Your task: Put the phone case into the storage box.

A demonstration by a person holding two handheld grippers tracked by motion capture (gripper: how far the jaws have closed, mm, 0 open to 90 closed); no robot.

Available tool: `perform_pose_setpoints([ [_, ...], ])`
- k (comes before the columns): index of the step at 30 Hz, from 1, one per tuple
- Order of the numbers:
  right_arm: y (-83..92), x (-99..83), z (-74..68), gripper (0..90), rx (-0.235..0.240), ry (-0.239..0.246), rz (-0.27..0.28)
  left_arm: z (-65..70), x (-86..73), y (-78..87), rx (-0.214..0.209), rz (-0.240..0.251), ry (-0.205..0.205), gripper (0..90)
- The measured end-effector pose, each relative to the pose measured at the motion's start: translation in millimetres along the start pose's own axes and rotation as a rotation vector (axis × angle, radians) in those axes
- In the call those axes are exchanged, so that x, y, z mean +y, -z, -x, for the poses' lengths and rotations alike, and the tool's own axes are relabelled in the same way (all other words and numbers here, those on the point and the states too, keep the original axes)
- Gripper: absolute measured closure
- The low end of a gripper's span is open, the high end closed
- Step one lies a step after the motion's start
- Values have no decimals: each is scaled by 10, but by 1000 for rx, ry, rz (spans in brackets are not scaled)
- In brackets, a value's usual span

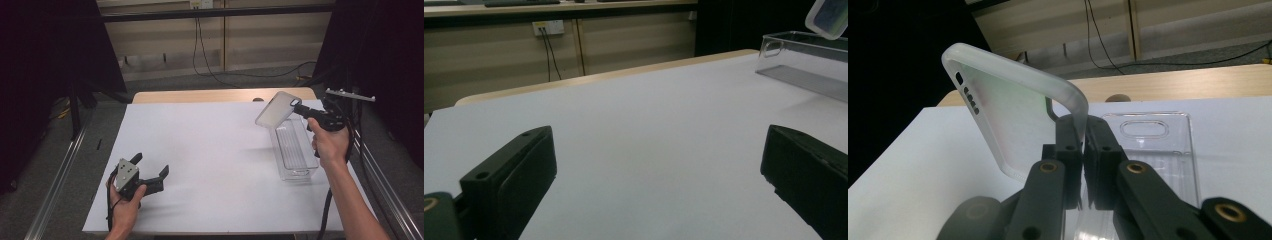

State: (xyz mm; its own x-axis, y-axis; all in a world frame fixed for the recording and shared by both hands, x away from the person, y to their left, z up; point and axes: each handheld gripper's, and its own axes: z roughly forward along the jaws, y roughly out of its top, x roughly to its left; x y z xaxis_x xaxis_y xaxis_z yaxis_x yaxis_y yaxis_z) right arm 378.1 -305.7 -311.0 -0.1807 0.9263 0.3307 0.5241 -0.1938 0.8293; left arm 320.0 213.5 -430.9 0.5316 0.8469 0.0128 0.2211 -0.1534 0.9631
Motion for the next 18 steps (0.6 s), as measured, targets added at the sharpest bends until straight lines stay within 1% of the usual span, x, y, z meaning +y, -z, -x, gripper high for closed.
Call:
perform_pose_setpoints([
  [1,3,9,11,857,-4,2,2,6,-3,-8,-10,-5,11,14],
  [2,5,18,18,857,-6,3,3,8,-3,-15,-19,-10,13,13],
  [3,8,27,25,857,-11,5,2,13,-3,-17,-20,-15,10,13],
  [4,11,36,31,856,-16,8,4,24,-2,-24,-19,-10,15,13],
  [5,13,44,39,857,-19,10,5,20,2,-25,-27,-14,6,12],
  [6,16,53,46,856,-22,10,6,26,1,-26,-28,-13,10,13],
  [8,22,72,62,857,-31,12,12,22,2,-22,-34,-7,-4,12],
  [11,24,92,94,856,-38,18,22,23,0,-14,-37,2,-1,12],
  [14,9,104,126,856,-53,22,16,28,-2,-10,-44,-3,-9,11],
  [15,4,108,137,856,-57,28,18,28,0,-9,-47,-6,-20,12],
  [18,-8,125,169,856,-67,29,21,47,-1,-15,-46,-7,-22,14],
])
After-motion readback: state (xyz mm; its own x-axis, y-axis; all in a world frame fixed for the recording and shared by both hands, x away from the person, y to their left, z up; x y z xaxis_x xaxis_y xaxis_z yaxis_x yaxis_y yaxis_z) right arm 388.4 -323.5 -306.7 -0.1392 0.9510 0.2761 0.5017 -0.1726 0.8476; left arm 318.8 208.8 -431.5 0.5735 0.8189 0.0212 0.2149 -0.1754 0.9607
